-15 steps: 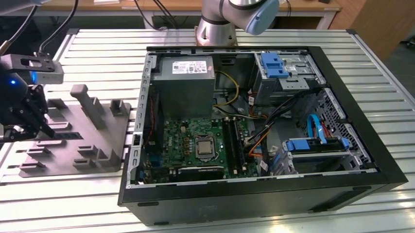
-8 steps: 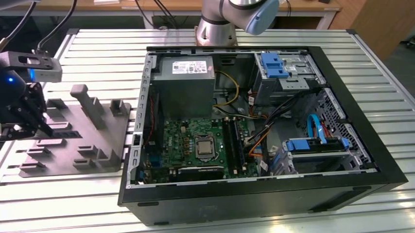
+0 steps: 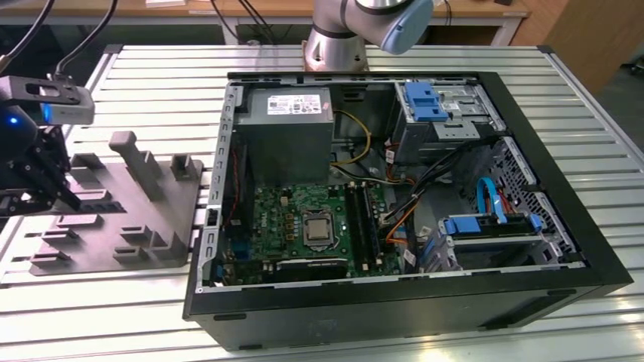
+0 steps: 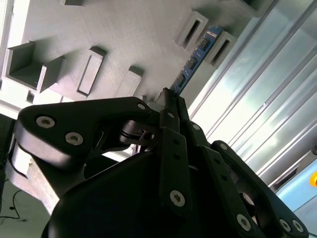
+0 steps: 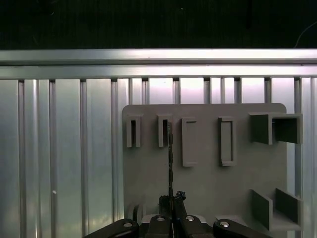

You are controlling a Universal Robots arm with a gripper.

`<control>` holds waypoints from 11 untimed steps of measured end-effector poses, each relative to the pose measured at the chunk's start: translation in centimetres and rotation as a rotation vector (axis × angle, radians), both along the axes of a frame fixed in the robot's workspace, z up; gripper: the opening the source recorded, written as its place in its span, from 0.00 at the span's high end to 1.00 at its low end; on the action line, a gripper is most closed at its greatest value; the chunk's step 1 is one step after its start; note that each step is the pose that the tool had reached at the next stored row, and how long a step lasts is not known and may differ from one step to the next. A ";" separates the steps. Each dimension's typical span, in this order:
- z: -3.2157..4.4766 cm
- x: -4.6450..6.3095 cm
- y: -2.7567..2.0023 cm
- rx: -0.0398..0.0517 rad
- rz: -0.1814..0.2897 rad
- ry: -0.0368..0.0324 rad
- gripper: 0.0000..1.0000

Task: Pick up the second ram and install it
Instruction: 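Pick up the second ram and move it above second insertion slot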

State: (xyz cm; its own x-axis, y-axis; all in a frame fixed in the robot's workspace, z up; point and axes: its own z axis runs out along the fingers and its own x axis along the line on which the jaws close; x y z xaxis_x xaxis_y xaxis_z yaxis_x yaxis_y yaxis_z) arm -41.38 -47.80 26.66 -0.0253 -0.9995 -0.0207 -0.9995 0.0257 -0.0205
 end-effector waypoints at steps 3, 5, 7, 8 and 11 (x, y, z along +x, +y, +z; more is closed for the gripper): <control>0.18 0.0 0.00 0.0001 0.000 -0.0001 0.86; 0.30 0.0 0.00 0.0002 0.000 -0.0001 0.86; 0.42 0.0 0.00 0.0005 0.000 -0.0002 0.86; 0.49 0.0 0.00 0.0006 0.000 -0.0001 0.86; 0.66 0.0 0.00 0.0012 0.000 -0.0002 0.86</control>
